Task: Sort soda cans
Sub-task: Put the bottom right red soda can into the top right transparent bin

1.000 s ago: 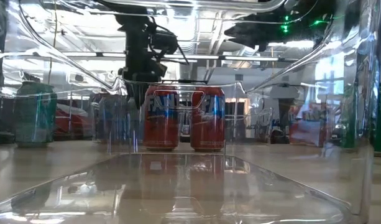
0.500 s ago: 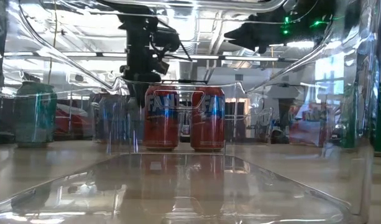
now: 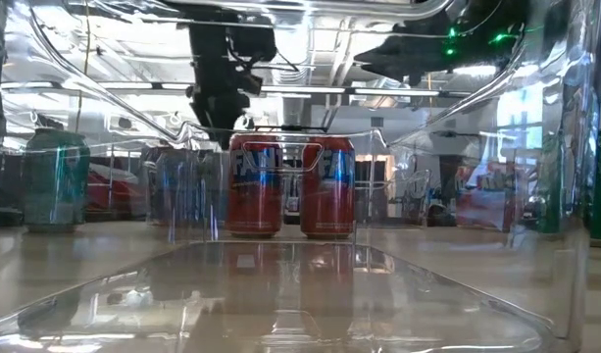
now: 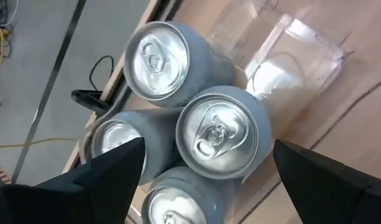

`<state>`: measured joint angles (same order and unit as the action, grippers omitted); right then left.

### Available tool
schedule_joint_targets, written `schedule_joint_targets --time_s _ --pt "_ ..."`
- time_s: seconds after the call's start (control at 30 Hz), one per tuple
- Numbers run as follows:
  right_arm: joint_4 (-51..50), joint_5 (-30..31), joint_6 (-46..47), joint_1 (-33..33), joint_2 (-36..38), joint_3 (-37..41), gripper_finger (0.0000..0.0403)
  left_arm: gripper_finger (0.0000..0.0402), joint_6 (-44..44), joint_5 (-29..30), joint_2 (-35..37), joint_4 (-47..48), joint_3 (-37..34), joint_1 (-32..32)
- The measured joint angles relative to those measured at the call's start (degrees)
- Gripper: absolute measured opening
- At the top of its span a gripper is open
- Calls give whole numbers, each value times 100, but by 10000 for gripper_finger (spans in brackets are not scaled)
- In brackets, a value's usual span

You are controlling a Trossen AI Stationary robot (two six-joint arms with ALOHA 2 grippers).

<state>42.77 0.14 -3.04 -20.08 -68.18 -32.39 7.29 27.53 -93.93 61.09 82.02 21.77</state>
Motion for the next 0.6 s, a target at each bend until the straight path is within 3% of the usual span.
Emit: schedule_joint_targets --time_s 0.6 --pt "-401 439 519 -199 0 1 301 347 203 103 2423 70 0 -1"
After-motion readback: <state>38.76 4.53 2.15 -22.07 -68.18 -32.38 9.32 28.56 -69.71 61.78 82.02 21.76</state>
